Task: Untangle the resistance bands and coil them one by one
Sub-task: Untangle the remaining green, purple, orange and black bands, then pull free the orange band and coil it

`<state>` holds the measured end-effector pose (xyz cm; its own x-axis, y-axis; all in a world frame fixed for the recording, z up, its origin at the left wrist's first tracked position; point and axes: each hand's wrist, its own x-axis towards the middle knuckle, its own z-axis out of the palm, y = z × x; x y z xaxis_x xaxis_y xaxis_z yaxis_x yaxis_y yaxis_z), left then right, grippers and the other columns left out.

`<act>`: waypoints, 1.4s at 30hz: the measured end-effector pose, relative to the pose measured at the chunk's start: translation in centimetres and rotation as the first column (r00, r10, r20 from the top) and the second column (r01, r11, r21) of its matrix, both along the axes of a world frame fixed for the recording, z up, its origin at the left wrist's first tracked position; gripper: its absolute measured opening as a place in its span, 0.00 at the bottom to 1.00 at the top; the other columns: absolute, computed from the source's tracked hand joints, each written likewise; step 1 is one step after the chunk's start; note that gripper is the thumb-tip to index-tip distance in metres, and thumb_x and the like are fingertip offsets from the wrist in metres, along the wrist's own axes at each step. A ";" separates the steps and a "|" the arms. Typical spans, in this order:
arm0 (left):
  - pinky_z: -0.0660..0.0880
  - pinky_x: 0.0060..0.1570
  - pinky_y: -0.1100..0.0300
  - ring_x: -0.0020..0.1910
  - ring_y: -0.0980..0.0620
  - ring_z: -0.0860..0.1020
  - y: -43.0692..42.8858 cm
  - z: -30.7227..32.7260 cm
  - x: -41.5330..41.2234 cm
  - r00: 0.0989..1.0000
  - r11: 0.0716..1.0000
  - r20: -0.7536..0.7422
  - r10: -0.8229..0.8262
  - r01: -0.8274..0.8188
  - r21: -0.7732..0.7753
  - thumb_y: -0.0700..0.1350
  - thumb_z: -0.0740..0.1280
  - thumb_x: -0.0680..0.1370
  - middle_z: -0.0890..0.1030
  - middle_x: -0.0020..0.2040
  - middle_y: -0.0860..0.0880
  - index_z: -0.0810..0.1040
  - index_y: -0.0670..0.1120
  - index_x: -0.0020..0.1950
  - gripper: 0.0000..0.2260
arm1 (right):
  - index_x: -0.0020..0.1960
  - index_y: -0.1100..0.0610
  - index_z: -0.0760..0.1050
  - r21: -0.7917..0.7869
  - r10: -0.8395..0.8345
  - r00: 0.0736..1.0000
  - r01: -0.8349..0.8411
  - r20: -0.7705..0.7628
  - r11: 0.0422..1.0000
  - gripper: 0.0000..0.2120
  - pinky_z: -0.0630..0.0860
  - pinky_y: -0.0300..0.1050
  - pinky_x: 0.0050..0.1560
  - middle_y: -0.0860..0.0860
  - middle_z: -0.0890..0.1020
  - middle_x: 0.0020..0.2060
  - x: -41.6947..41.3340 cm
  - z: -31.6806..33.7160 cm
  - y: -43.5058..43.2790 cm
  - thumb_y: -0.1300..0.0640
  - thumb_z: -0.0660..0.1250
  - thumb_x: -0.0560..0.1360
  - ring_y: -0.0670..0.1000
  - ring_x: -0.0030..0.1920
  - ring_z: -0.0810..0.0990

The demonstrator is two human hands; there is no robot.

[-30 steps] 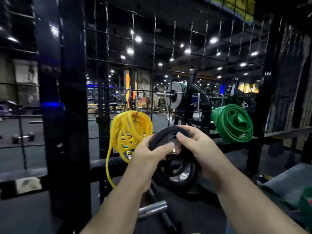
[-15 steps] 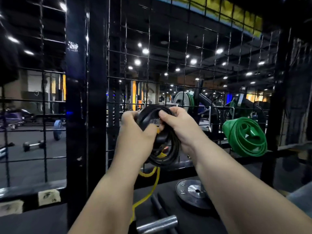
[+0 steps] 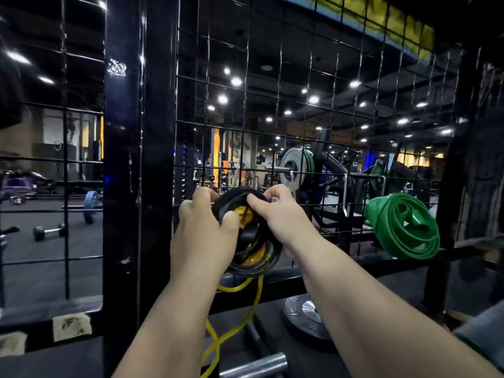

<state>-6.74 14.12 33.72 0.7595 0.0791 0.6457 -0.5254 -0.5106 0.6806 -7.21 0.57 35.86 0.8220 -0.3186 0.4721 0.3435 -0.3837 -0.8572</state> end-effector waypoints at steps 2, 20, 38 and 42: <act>0.74 0.45 0.49 0.50 0.47 0.73 -0.1 -0.3 0.1 1.000 1.000 0.010 0.006 -0.006 0.003 0.50 0.62 0.75 0.69 0.53 0.51 0.65 0.54 0.58 0.13 | 0.51 0.49 0.69 0.005 0.020 1.000 -0.020 0.009 1.000 0.15 0.78 0.60 0.56 0.51 0.78 0.47 0.1 -0.6 -0.2 0.42 0.70 0.73 0.56 0.52 0.80; 0.67 0.64 0.45 0.65 0.45 0.65 -2.1 -6.8 0.3 0.986 0.974 0.165 -0.021 0.058 -0.221 0.53 0.69 0.73 0.68 0.64 0.46 0.66 0.45 0.65 0.25 | 0.74 0.47 0.58 -0.154 -0.214 0.977 0.215 0.019 0.964 0.24 0.60 0.37 0.58 0.51 0.62 0.68 -2.3 -6.5 1.3 0.46 0.60 0.81 0.45 0.58 0.63; 0.65 0.50 0.61 0.48 0.50 0.71 -9.8 -9.6 -4.9 0.822 0.932 0.447 -0.352 0.261 0.253 0.40 0.67 0.73 0.76 0.45 0.50 0.75 0.45 0.52 0.08 | 0.51 0.43 0.68 0.062 -0.418 0.902 0.426 -0.104 0.903 0.07 0.70 0.57 0.65 0.52 0.73 0.56 -8.9 -11.8 -8.7 0.42 0.55 0.80 0.55 0.58 0.75; 0.61 0.45 0.64 0.48 0.53 0.69 -16.9 -11.4 -7.7 0.785 0.815 0.248 -0.568 0.493 0.306 0.40 0.67 0.75 0.73 0.46 0.55 0.75 0.47 0.53 0.08 | 0.46 0.42 0.67 0.117 -0.594 0.778 0.622 -0.205 0.775 0.11 0.72 0.58 0.62 0.52 0.75 0.55 -14.1 -14.9 -16.1 0.36 0.54 0.75 0.56 0.56 0.76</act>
